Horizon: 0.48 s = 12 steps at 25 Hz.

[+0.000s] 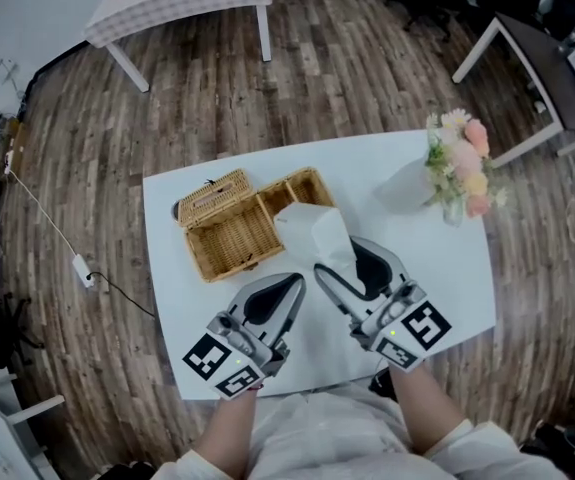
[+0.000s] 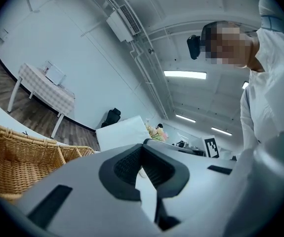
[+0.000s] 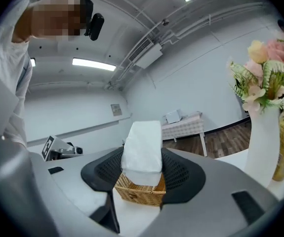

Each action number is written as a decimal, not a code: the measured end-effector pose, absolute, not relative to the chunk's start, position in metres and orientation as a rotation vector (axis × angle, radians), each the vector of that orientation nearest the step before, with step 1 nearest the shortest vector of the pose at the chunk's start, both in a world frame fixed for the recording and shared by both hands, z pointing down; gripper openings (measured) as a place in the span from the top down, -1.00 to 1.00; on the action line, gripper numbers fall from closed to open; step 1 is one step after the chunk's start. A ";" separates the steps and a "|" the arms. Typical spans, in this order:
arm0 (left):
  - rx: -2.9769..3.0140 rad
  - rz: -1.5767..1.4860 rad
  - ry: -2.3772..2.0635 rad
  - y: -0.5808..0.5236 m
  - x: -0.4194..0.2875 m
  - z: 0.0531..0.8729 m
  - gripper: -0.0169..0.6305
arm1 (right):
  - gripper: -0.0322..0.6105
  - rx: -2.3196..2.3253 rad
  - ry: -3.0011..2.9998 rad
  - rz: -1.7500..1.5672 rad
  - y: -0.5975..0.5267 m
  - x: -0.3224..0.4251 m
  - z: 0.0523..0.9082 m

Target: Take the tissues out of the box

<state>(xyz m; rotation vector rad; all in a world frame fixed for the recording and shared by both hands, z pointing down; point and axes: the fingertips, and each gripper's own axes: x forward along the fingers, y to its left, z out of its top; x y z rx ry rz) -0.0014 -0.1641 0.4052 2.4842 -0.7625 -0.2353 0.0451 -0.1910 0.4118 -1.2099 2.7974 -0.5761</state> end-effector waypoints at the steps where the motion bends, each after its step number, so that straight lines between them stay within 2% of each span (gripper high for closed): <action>1: 2.490 -0.232 -0.757 -0.163 0.001 0.404 0.95 | 0.13 -1.191 2.780 -0.588 -0.189 0.049 0.410; 12: 2.522 -0.214 -0.711 -0.157 0.012 0.397 0.95 | 0.13 -1.117 2.735 -0.593 -0.185 0.059 0.401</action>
